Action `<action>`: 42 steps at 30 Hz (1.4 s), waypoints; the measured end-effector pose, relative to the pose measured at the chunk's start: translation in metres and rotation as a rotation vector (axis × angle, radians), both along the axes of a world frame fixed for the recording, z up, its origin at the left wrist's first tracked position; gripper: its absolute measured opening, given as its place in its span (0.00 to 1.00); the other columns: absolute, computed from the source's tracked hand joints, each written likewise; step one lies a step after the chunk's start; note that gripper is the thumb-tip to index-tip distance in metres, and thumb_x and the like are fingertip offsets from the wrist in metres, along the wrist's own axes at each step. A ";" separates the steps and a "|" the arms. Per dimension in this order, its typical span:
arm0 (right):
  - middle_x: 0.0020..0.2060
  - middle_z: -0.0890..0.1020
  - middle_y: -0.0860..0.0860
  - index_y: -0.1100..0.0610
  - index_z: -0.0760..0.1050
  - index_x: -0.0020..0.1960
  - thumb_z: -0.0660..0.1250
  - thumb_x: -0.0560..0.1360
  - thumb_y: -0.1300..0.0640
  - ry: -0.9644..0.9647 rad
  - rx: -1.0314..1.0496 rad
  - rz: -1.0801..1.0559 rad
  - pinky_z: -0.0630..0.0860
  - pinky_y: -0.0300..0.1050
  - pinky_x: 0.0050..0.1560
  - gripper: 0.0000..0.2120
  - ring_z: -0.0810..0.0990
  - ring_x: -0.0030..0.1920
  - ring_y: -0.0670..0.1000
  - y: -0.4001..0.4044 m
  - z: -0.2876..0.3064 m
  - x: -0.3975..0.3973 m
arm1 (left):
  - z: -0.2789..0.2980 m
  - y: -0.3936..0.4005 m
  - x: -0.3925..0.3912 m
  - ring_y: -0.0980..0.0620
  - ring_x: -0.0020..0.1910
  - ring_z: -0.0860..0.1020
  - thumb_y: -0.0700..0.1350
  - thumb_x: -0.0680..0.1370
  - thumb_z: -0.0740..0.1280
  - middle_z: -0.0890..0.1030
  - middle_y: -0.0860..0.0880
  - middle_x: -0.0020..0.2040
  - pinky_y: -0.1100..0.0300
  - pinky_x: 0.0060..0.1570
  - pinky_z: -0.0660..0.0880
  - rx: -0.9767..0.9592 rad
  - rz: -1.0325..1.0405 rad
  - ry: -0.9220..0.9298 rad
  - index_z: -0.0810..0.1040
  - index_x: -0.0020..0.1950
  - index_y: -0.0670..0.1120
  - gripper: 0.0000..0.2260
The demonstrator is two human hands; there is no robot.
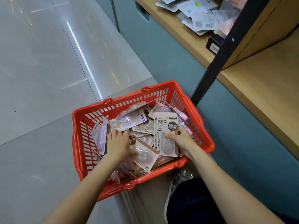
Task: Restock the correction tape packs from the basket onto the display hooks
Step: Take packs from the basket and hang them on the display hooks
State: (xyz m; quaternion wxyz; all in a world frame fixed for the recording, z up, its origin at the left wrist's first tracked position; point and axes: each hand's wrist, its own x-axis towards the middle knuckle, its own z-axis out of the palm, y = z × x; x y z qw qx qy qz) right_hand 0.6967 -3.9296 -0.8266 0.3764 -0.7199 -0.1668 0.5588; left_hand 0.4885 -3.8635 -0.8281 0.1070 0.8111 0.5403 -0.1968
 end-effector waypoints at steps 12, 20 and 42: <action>0.56 0.81 0.57 0.55 0.67 0.65 0.74 0.64 0.63 0.172 0.249 0.059 0.77 0.52 0.56 0.32 0.81 0.54 0.54 0.015 0.060 0.047 | 0.055 0.040 0.015 0.54 0.41 0.80 0.41 0.78 0.64 0.82 0.50 0.44 0.64 0.35 0.75 -0.368 0.457 -0.980 0.78 0.53 0.44 0.06; 0.53 0.83 0.57 0.65 0.75 0.59 0.72 0.69 0.65 0.481 0.268 0.088 0.80 0.43 0.49 0.19 0.82 0.52 0.53 0.007 0.074 0.027 | 0.097 0.053 0.050 0.56 0.32 0.81 0.38 0.78 0.64 0.83 0.48 0.38 0.64 0.31 0.77 -0.639 0.692 -1.284 0.79 0.48 0.40 0.05; 0.51 0.84 0.44 0.49 0.74 0.57 0.66 0.71 0.52 -0.513 1.050 -0.271 0.79 0.45 0.55 0.14 0.82 0.54 0.46 -0.096 0.397 0.089 | 0.374 -0.045 0.186 0.53 0.52 0.81 0.36 0.70 0.72 0.81 0.47 0.56 0.61 0.48 0.79 -0.688 -0.309 -1.610 0.65 0.65 0.53 0.28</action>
